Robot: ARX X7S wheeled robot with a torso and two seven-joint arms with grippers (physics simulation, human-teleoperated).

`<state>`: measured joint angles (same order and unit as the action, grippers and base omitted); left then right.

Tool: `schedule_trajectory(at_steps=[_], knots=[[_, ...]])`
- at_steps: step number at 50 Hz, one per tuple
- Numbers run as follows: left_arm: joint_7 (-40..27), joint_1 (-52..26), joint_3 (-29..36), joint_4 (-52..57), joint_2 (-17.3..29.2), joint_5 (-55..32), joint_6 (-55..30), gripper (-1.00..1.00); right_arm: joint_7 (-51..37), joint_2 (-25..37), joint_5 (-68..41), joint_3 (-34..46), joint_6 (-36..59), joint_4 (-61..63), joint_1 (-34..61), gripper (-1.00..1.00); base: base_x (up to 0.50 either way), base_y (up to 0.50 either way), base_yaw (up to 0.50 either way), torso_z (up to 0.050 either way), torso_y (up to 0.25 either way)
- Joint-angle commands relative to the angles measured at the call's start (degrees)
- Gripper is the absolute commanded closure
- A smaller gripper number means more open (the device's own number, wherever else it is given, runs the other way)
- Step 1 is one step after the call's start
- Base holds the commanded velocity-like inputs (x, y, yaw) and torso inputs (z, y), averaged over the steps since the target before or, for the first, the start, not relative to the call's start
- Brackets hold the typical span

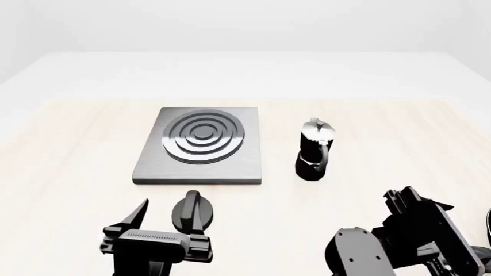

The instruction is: Put the frying pan on the stove.

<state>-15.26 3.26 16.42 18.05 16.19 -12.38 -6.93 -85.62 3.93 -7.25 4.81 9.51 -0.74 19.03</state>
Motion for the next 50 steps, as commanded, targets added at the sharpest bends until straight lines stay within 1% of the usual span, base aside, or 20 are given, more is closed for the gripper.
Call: schedule_trajectory(at_steps=[1,10,30,41,50], knots=[[-0.3,-0.4,0.5,0.4,0.1,0.0,-0.5,-1.0,1.0,0.6,-1.7,-1.9,-1.1,-1.2,-0.8,-1.0,0.0,0.0,0.0,0.0,0.0],[-0.5,-0.5,0.9,0.4,0.1,0.0,-0.5,-1.0,2.0,0.9,-3.7,-3.0,-2.2,-2.1,-1.3,-1.0,0.0,0.0,0.0,0.0,0.0],[-0.6,-0.6,1.3,-1.1,0.2,-0.2,0.6,-1.0,5.9,0.5,-8.4,-4.1,-6.6,-8.7,-0.8,-1.0,0.0,0.0,0.0,0.0,0.0],[-0.9,-0.6,1.6,-1.1,0.4,-0.2,0.6,-1.0,5.8,-0.6,-10.6,-5.1,-9.1,-11.8,0.9,-1.0,0.0,0.0,0.0,0.0,0.0],[-1.1,-0.8,1.6,-0.7,0.7,-0.5,0.4,-1.0,5.1,-0.6,-11.9,-5.1,-9.3,-11.9,1.6,-1.0,0.0,0.0,0.0,0.0,0.0]])
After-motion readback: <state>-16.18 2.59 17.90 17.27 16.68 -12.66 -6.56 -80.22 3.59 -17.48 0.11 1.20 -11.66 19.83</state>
